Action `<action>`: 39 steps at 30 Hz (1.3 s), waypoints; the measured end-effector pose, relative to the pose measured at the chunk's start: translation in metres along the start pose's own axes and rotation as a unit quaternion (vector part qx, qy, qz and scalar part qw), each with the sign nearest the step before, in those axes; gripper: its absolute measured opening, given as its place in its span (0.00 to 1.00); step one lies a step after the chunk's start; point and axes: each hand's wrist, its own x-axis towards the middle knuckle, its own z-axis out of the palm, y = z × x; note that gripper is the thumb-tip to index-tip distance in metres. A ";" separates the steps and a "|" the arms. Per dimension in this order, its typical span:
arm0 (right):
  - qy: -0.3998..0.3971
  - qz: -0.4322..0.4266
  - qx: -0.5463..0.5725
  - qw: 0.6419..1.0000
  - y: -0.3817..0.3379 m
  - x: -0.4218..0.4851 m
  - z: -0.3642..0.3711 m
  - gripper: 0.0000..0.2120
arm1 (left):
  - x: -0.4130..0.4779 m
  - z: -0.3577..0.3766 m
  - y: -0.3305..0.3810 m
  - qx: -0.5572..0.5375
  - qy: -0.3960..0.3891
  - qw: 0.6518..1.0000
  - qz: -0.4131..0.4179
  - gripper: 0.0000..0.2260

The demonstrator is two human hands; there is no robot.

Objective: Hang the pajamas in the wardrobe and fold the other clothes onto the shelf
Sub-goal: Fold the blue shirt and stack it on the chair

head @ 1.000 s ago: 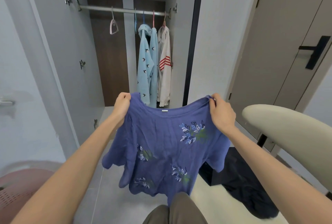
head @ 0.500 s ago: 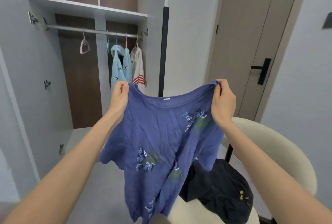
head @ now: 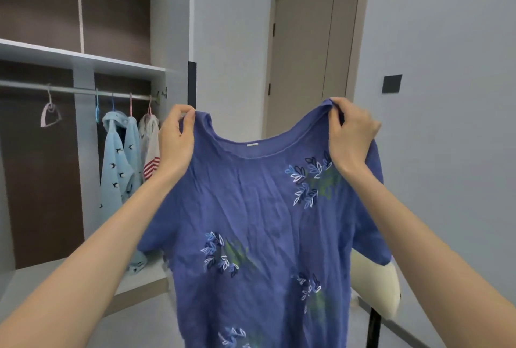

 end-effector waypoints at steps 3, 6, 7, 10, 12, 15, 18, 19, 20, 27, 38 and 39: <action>0.012 -0.021 -0.009 1.000 0.003 0.002 -0.011 0.13 | 0.000 0.006 0.006 -0.004 0.003 1.000 -0.003 0.06; -0.026 -0.011 -0.022 0.999 0.017 -0.007 -0.011 0.12 | -0.008 0.009 -0.004 0.037 -0.052 0.997 -0.033 0.07; -0.053 -0.008 -0.041 0.998 0.025 -0.013 -0.010 0.11 | -0.014 0.010 -0.011 0.061 -0.074 0.994 -0.043 0.07; -0.174 0.015 -0.116 0.978 0.055 -0.034 -0.004 0.11 | -0.036 0.009 -0.035 0.116 -0.117 0.983 -0.078 0.09; -0.254 0.049 -0.131 0.957 0.075 -0.051 0.001 0.12 | -0.051 0.008 -0.050 0.149 -0.137 0.974 -0.099 0.10; -0.316 0.095 -0.103 0.938 0.092 -0.078 0.011 0.10 | -0.067 0.011 -0.067 0.177 -0.173 0.959 -0.136 0.10; -0.368 0.145 -0.109 0.912 0.098 -0.098 0.026 0.08 | -0.078 0.018 -0.081 0.185 -0.209 0.939 -0.198 0.09; -0.385 0.167 -0.106 0.901 0.100 -0.102 0.031 0.08 | -0.081 0.021 -0.085 0.193 -0.220 0.931 -0.218 0.09; -0.402 0.191 -0.094 0.891 0.102 -0.106 0.037 0.09 | -0.084 0.023 -0.088 0.198 -0.236 0.920 -0.241 0.08; -0.441 0.331 0.050 0.832 0.107 -0.133 0.067 0.13 | -0.102 0.036 -0.098 0.045 -0.299 0.810 -0.502 0.12; -0.423 0.329 0.168 0.828 0.076 -0.189 0.094 0.11 | -0.154 0.075 -0.111 -0.041 -0.202 0.830 -0.518 0.04; -0.428 0.328 0.173 0.824 0.075 -0.195 0.095 0.12 | -0.158 0.076 -0.112 -0.042 -0.199 0.831 -0.519 0.05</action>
